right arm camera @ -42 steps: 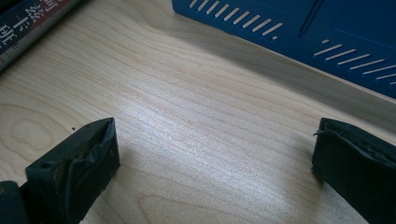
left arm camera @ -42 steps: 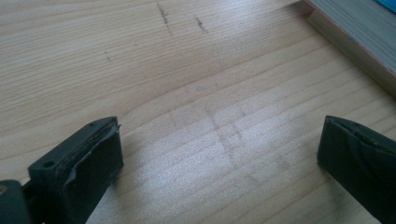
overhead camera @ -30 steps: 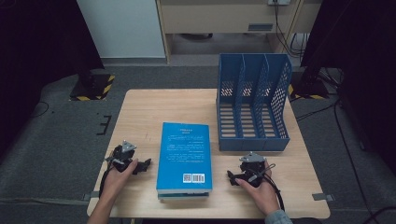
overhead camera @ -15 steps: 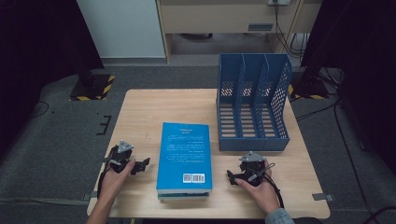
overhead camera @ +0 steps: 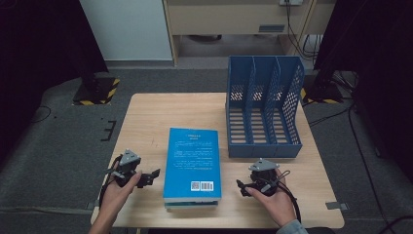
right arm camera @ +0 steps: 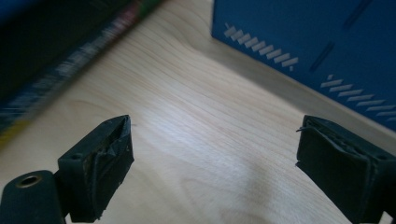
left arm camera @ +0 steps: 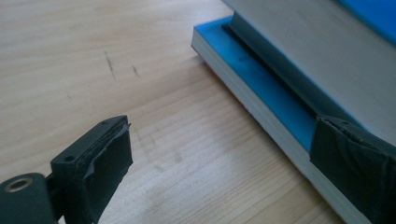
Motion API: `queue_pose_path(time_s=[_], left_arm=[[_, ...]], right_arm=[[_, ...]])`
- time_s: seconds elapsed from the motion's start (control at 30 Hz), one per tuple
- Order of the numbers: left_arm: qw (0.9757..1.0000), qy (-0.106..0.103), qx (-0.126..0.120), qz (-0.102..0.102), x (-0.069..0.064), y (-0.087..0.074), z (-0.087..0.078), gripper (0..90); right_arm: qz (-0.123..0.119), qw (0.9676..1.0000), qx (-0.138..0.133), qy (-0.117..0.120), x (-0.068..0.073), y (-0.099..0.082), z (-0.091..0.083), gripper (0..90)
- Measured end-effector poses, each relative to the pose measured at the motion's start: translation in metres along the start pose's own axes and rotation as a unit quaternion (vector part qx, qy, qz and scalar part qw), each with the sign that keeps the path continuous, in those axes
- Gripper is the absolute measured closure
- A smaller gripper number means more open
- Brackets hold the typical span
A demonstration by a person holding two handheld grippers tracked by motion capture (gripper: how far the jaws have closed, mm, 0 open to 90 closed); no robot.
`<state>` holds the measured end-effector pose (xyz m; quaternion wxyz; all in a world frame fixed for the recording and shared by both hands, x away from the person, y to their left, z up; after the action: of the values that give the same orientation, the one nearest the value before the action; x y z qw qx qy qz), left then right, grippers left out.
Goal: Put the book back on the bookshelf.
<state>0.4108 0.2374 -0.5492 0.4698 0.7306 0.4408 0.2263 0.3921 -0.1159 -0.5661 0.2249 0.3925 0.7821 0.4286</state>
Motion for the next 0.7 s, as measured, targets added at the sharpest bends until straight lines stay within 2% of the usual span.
queue_pose_path(time_s=[0.03, 0.07, 0.13, 0.17, 0.2, 0.23, 0.27, 0.33, 0.37, 0.47, 0.53, 0.57, 0.6, 0.7], left_arm=[[1.0000, 0.002, -0.003, 0.005, 0.000, 0.005, -0.003, 5.2], [1.0000, 0.002, -0.006, 0.007, -0.001, 0.010, -0.005, 5.3], [0.9999, 0.000, -0.009, 0.010, -0.002, 0.025, -0.011, 5.4], [0.9999, 0.000, -0.009, 0.010, -0.002, 0.025, -0.011, 5.4], [0.9999, 0.002, -0.007, 0.014, -0.004, 0.035, -0.014, 5.4], [0.9999, 0.002, -0.007, 0.014, -0.004, 0.035, -0.014, 5.3], [0.9998, 0.000, -0.009, 0.019, -0.008, 0.046, -0.015, 5.3], [0.9997, -0.008, -0.012, 0.022, -0.015, 0.057, -0.015, 4.9], [0.9996, -0.011, -0.013, 0.024, -0.020, 0.063, -0.014, 4.9], [0.9986, -0.025, -0.014, 0.044, -0.035, 0.076, -0.007, 4.5], [0.9976, -0.043, -0.005, 0.054, -0.048, 0.078, 0.000, 4.6], [0.9976, -0.043, -0.005, 0.054, -0.048, 0.078, 0.000, 4.6], [0.9969, -0.039, 0.001, 0.067, -0.051, 0.075, 0.004, 4.7], [0.9973, -0.047, 0.003, 0.057, -0.057, 0.069, 0.008, 5.3]], right_arm=[[0.000, 1.0000, 0.000, 0.000, 0.000, 0.000, 0.000, 12.0], [-0.013, 0.9999, -0.001, 0.011, 0.007, 0.011, -0.010, 12.9], [-0.026, 0.9995, -0.002, 0.019, 0.012, 0.022, -0.015, 14.9], [-0.033, 0.9992, -0.001, 0.023, 0.016, 0.029, -0.018, 16.9], [-0.038, 0.9989, 0.003, 0.026, 0.018, 0.035, -0.020, 20.0], [-0.038, 0.9989, 0.003, 0.026, 0.018, 0.035, -0.020, 20.0], [-0.040, 0.9987, 0.005, 0.030, 0.021, 0.040, -0.021, 23.5], [-0.064, 0.9967, 0.002, 0.049, 0.035, 0.066, -0.022, 26.6], [-0.064, 0.9967, 0.002, 0.049, 0.035, 0.066, -0.022, 26.6], [-0.079, 0.9949, 0.001, 0.064, 0.046, 0.085, -0.017, 27.8], [-0.077, 0.9937, 0.005, 0.081, 0.054, 0.096, -0.009, 24.6], [-0.077, 0.9935, 0.008, 0.084, 0.057, 0.098, -0.006, 23.1], [-0.079, 0.9926, 0.013, 0.092, 0.060, 0.098, -0.004, 20.9], [-0.082, 0.9916, 0.013, 0.099, 0.068, 0.102, 0.001, 13.9]])
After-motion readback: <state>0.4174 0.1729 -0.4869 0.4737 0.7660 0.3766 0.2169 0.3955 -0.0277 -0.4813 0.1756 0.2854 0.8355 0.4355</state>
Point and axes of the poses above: each handheld gripper's, and its own axes: z roughly forward along the jaws, y roughly out of its top, x roughly to its left, the point moved 10 cm from there along z, roughly forward along the jaws, and after that the axes turned 13 degrees about -x, right-handed, at the moved point
